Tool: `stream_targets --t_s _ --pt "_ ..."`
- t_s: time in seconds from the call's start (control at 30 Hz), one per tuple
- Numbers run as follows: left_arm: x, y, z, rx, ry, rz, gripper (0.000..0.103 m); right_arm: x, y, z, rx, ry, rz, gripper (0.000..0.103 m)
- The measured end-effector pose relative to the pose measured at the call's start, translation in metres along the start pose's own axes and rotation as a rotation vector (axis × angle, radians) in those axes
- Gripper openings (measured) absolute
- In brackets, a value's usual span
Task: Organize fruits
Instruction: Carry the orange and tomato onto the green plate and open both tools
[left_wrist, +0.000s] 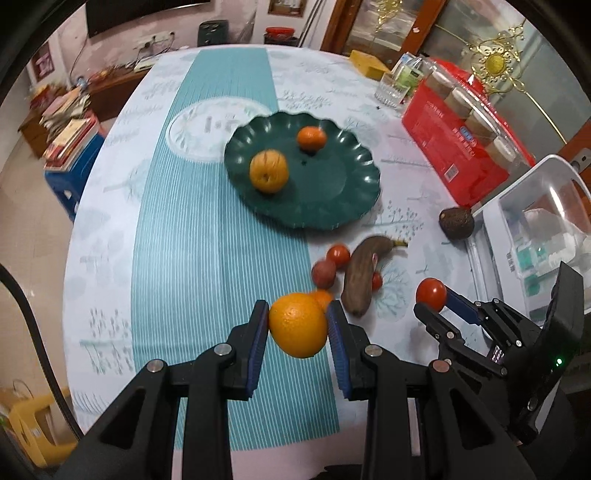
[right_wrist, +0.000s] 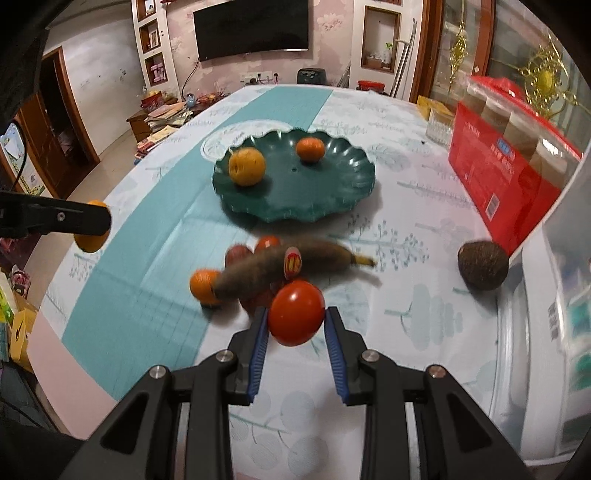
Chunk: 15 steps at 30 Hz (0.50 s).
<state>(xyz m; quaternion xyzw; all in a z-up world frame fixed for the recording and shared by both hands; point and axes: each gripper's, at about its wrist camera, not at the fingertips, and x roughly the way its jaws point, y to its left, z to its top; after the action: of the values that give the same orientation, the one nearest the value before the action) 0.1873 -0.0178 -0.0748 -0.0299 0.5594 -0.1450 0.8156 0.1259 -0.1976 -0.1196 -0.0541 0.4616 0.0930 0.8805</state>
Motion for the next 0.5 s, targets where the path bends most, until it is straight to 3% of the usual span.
stream_targets --t_s 0.5 --pt "-0.016 -0.022 0.074 0.092 -0.131 -0.001 0.031 -0.011 -0.003 0.092 -0.069 -0.099 -0.035 0.031"
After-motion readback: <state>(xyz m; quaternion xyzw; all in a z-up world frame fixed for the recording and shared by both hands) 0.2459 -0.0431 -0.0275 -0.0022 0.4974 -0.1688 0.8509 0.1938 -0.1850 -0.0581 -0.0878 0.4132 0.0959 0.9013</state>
